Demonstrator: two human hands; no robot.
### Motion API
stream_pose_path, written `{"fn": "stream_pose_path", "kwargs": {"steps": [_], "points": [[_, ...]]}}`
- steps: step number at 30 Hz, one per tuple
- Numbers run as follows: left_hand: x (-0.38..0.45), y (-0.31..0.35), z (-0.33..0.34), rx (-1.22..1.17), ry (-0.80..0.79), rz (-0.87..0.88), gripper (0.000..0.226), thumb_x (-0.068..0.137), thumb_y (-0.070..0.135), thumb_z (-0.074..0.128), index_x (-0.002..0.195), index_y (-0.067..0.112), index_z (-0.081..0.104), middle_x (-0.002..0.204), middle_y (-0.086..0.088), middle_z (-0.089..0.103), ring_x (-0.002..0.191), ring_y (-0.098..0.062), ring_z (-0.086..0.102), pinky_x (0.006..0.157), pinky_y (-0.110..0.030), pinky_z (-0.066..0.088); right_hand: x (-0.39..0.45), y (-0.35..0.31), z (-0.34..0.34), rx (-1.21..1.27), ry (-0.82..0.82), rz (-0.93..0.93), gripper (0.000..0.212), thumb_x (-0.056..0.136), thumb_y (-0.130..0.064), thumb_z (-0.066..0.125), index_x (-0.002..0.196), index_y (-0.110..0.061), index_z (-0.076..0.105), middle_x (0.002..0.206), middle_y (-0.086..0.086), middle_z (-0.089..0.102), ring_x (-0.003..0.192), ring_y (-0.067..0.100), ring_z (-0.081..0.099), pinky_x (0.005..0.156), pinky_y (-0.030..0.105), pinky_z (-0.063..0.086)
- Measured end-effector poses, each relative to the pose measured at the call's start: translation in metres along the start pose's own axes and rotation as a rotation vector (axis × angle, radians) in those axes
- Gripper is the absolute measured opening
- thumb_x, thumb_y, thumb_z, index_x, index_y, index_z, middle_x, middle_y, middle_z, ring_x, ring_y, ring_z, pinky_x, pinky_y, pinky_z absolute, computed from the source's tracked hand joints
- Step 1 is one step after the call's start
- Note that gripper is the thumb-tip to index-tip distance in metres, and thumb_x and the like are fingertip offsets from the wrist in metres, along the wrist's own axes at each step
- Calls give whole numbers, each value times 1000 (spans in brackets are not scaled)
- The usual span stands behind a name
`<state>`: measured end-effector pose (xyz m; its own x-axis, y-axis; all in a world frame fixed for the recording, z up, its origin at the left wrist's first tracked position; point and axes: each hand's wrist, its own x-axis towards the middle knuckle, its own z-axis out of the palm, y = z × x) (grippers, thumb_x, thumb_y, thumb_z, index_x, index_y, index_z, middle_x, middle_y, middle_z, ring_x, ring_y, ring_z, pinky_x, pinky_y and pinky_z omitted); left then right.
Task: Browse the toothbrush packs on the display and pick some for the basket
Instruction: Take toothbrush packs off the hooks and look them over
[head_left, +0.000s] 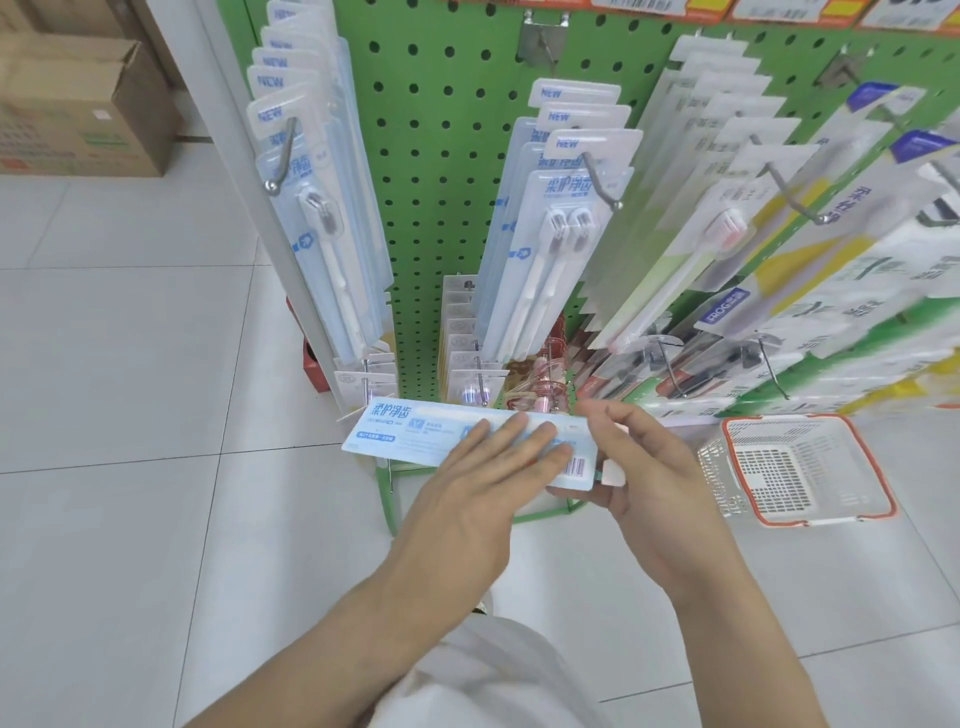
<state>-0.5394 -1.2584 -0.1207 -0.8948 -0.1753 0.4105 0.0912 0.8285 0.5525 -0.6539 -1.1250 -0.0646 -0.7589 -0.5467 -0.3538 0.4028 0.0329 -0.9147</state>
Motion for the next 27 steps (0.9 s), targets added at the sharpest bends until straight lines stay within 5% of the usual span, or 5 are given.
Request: {"fn": "stream_pose_path", "kwargs": {"steps": [7,13,17,20,27], "points": [[11,10,-31,-138,177,7,55,85,-19,47,128,8,68,134,-2,66,129,-14,58,112,-29,43,0,-16,-7,157,-174,-43,74,69,-67,79,112,-7,75,111,19,71,92,30,68,71,39,60],[32,32,-57,-300,385,-197,28,96,19,64,122,19,73,94,8,78,77,-1,68,72,-14,52,0,-22,-3,178,-239,-292,60,78,-36,83,119,3,65,102,17,64,95,32,61,79,39,56],[47,41,-70,-517,354,-316,29,96,12,65,112,34,75,101,25,75,90,2,72,79,-10,50,1,-26,8,-76,-175,-462,24,90,-10,69,113,-5,66,99,25,59,90,25,60,80,42,54],[56,43,-79,-620,351,-335,31,93,8,66,102,37,74,96,24,76,89,0,73,78,-11,52,0,-34,14,-97,-187,-525,26,93,1,62,119,-1,62,107,12,71,97,21,65,83,35,55],[70,42,-86,-572,384,-304,22,97,13,64,101,35,69,94,22,76,89,-2,73,79,-11,51,-2,-50,34,-99,-97,-715,45,93,-24,70,135,-25,55,113,4,74,106,29,69,92,42,53]]}}
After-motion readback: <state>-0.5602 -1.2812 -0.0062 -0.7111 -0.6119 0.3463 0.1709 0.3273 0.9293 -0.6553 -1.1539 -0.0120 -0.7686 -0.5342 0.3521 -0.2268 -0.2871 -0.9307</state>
